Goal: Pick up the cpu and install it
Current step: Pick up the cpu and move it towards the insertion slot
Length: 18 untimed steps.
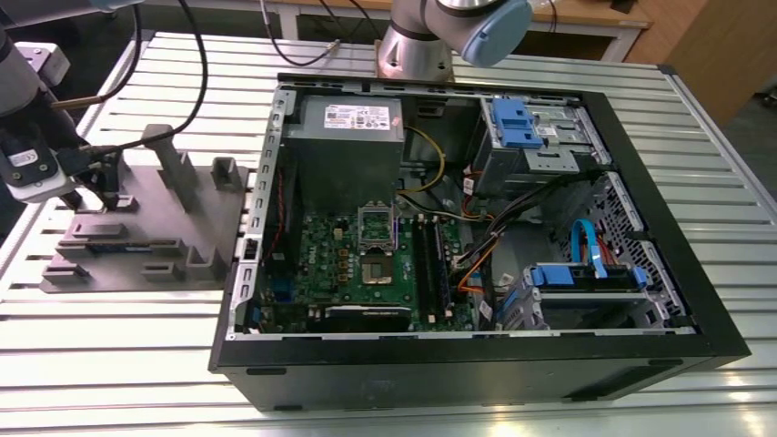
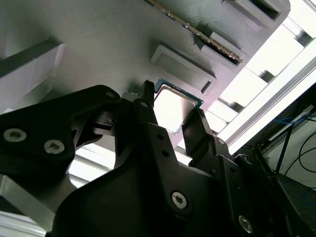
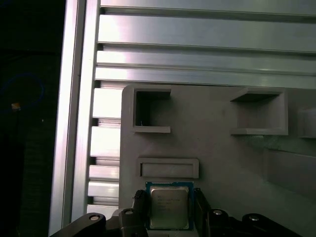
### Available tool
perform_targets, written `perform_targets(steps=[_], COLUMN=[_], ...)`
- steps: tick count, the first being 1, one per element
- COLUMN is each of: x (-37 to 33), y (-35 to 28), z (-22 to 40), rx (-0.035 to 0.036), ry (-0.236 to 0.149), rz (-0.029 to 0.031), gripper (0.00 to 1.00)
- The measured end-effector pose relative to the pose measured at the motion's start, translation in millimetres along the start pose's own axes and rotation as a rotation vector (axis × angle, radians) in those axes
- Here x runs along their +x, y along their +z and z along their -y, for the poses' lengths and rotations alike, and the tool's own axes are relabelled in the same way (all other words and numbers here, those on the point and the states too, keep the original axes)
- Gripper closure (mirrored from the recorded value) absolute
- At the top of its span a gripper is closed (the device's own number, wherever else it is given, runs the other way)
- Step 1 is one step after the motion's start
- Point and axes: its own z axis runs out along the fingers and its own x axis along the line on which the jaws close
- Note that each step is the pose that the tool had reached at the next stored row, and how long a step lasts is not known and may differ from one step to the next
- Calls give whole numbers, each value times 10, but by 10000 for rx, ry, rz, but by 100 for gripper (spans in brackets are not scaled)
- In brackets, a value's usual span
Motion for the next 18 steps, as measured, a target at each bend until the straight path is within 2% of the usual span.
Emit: perform_targets(steps=[6,18], x=[1,1], y=[-19,-142], z=[-1,-9], rx=[1,0], ry=[0,0], rz=[-3,-1], gripper=[53,53])
